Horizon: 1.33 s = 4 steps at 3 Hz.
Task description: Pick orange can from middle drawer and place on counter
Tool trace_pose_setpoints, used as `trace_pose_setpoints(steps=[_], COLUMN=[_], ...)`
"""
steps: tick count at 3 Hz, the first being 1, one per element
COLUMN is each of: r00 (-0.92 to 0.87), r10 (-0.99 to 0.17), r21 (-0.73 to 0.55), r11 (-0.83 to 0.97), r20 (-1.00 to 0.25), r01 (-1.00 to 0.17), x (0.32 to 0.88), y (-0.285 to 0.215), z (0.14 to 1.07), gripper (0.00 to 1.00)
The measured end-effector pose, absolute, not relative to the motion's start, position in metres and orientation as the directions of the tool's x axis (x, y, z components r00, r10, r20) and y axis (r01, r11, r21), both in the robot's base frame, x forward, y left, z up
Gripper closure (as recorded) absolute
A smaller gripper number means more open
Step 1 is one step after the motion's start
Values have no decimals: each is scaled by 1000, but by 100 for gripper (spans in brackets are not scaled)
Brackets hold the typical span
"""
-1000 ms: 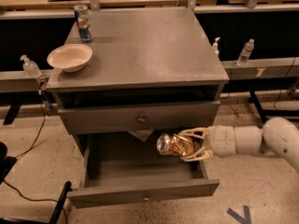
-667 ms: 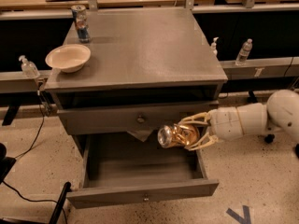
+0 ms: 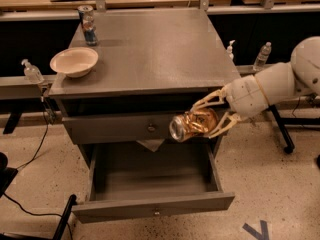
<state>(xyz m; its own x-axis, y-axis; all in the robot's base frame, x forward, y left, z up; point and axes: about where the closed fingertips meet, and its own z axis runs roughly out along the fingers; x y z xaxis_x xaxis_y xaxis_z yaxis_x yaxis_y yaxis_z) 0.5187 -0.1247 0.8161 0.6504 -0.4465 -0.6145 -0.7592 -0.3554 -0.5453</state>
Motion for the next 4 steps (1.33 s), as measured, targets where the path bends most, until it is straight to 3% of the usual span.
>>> trace_pose_setpoints(steps=[2,4], r00=[655,575], r10=[-583,-639], r21=[-526,-486], r11=[-406,-337], r20=[-480,-512], r01=[-747,-807], x=[607,687], y=[-90,-52], z=[871,878], gripper=[100,100])
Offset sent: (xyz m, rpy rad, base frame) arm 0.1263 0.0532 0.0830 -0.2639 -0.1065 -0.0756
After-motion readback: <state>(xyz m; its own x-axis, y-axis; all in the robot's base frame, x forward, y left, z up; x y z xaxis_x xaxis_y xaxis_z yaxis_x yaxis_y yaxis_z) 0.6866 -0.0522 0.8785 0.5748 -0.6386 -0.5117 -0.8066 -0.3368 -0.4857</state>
